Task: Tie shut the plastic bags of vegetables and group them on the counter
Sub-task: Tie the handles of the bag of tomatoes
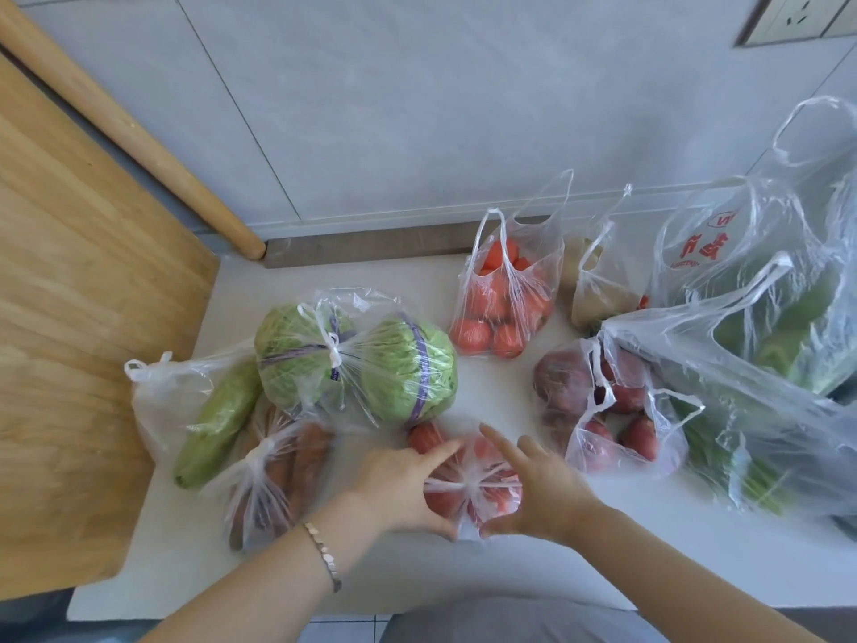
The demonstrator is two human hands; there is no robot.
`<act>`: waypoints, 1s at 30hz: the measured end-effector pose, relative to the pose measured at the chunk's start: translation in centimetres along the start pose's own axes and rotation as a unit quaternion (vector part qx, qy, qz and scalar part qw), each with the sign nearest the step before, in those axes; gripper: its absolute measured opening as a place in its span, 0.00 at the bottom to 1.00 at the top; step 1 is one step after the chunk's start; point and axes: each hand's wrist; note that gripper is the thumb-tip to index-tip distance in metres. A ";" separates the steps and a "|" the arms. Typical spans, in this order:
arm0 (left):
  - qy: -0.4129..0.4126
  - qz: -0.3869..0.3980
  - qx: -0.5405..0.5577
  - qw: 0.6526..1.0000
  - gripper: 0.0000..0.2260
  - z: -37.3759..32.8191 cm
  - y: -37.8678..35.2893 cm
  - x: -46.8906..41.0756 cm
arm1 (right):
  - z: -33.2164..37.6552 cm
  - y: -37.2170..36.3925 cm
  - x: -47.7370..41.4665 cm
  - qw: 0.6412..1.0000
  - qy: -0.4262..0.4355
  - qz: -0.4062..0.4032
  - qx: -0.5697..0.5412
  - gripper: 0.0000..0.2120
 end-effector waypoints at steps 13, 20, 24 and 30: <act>0.058 -0.017 0.026 0.998 0.37 -1.6 -2.6 -2.0 | -0.8 -2.0 -1.2 0.994 -0.028 -0.029 0.103 0.46; -0.002 -0.162 0.161 0.974 0.17 -0.5 2.0 -0.1 | -0.6 2.9 0.6 0.982 -0.035 -0.139 -0.120 0.16; 0.018 -0.218 0.215 0.952 0.28 -1.6 3.1 0.0 | 0.7 4.0 -0.2 0.960 -0.085 -0.215 -0.157 0.25; 0.111 -0.160 0.281 0.940 0.24 -0.8 0.1 -0.5 | -0.2 1.6 -0.4 0.891 -0.177 -0.254 -0.331 0.24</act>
Point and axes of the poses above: each hand's wrist, its own x-axis away from the middle knuckle, its own y-axis out of the back of the hand, z = x × y, and after that the axes turned 14 degrees about y, right-handed
